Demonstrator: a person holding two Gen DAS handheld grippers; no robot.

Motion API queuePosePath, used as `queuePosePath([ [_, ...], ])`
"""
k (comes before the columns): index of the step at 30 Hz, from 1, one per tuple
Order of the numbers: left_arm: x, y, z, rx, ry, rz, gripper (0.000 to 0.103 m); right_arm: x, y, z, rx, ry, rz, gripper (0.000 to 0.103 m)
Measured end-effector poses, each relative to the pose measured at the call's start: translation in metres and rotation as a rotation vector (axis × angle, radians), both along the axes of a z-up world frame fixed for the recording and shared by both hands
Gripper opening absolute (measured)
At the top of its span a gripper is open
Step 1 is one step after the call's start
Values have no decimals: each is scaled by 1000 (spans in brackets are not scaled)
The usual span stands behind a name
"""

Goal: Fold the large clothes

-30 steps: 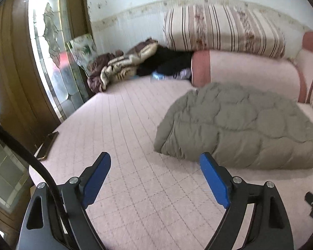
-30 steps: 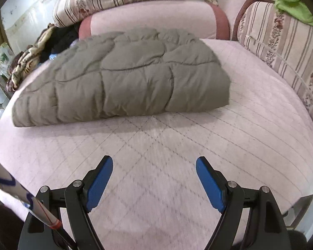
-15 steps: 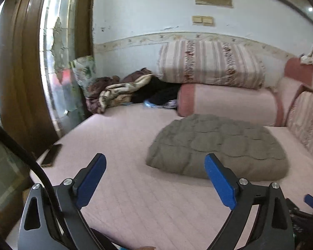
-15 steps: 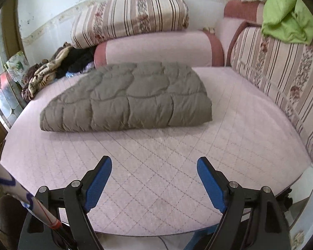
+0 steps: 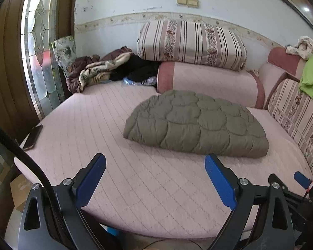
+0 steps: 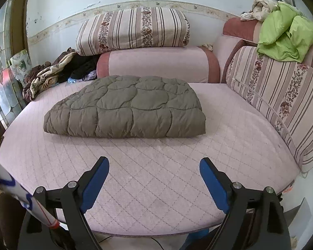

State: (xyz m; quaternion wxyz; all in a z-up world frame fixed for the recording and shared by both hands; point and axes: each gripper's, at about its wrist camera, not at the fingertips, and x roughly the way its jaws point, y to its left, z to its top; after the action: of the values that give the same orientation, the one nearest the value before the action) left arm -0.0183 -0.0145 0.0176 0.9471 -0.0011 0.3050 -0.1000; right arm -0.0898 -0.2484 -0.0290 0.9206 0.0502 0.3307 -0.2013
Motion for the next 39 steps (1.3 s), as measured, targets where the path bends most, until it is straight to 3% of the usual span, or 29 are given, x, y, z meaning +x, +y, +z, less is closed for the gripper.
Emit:
queuePosePath([
  [10, 8, -28, -32, 94, 90, -35, 95, 10, -11, -21, 18, 49, -38, 92],
  [23, 24, -41, -58, 108, 176, -62, 95, 31, -11, -47, 29, 116, -34, 92],
  [39, 38, -33, -75, 90, 255, -38, 95, 38, 0, -53, -33, 139, -24, 92],
])
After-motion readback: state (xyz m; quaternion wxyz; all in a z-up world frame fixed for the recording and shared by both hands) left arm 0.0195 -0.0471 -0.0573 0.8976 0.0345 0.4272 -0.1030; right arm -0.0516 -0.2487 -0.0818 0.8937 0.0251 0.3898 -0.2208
